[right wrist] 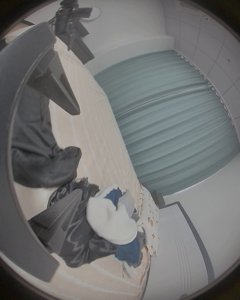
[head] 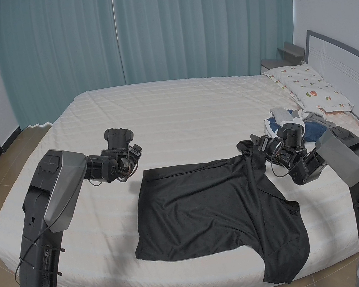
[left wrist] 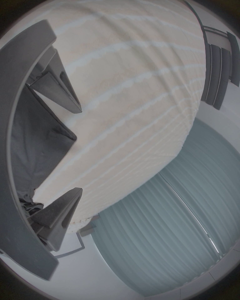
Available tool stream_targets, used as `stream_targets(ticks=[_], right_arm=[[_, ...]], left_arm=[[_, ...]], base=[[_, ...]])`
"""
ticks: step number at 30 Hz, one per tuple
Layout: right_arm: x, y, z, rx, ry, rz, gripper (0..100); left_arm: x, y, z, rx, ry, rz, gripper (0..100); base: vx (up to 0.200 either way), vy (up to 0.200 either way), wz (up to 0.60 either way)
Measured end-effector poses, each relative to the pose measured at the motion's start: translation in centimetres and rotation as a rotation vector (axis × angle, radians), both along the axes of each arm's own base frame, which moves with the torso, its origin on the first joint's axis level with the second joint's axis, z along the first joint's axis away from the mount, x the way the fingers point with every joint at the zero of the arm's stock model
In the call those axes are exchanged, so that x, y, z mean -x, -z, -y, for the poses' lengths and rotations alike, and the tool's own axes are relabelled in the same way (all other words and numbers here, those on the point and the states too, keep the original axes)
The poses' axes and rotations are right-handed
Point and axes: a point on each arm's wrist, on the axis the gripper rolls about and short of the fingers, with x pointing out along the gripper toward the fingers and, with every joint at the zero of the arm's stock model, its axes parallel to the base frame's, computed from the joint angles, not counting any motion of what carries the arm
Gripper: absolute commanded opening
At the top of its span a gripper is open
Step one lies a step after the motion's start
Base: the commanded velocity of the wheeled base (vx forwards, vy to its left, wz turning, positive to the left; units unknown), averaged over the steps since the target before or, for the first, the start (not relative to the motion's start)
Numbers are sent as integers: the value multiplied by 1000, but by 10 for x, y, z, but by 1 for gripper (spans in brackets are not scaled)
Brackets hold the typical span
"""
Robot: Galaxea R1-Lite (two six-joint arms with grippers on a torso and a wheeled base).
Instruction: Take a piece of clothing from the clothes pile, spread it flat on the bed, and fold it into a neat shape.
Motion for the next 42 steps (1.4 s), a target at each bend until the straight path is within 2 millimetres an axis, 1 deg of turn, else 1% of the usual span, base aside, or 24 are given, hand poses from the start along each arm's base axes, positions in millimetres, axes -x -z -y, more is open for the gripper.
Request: stream_targets(ticks=[3, 7, 11, 15, 23, 26, 30, 33, 36, 42], right_arm=[[5, 5, 11, 12, 8, -32, 100], [14, 6, 19, 10, -5, -51, 100], [34, 13, 25, 6, -21, -96, 100], [61, 18, 32, -16, -28, -149, 100], [115, 17, 47, -74, -55, -239, 100], [130, 18, 53, -88, -63, -267, 100], [148, 25, 59, -87, -71, -317, 100], [158, 33, 61, -78, -80, -360, 100], [166, 39, 63, -88, -96, -392, 100], [176, 43, 66, -103, -114, -397, 100]], left_arm=[[5, -5, -3, 11, 9, -27, 100], [14, -12, -5, 33, 49, -51, 100], [33, -8, -8, 55, 105, -117, 100], [58, -2, -13, 77, 150, -172, 100], [106, 10, -20, 101, 194, -167, 100], [127, 16, -21, 101, 210, -186, 100], [153, 24, -17, 94, 240, -232, 100], [170, 27, -8, 82, 274, -256, 100], [181, 31, -2, 60, 304, -277, 100], [192, 36, 0, 19, 338, -301, 100]], base=[[0, 0, 0], [0, 0, 0], [0, 0, 0], [0, 0, 0], [0, 0, 0], [0, 0, 0], [0, 0, 0], [0, 0, 0], [0, 0, 0], [0, 0, 0]])
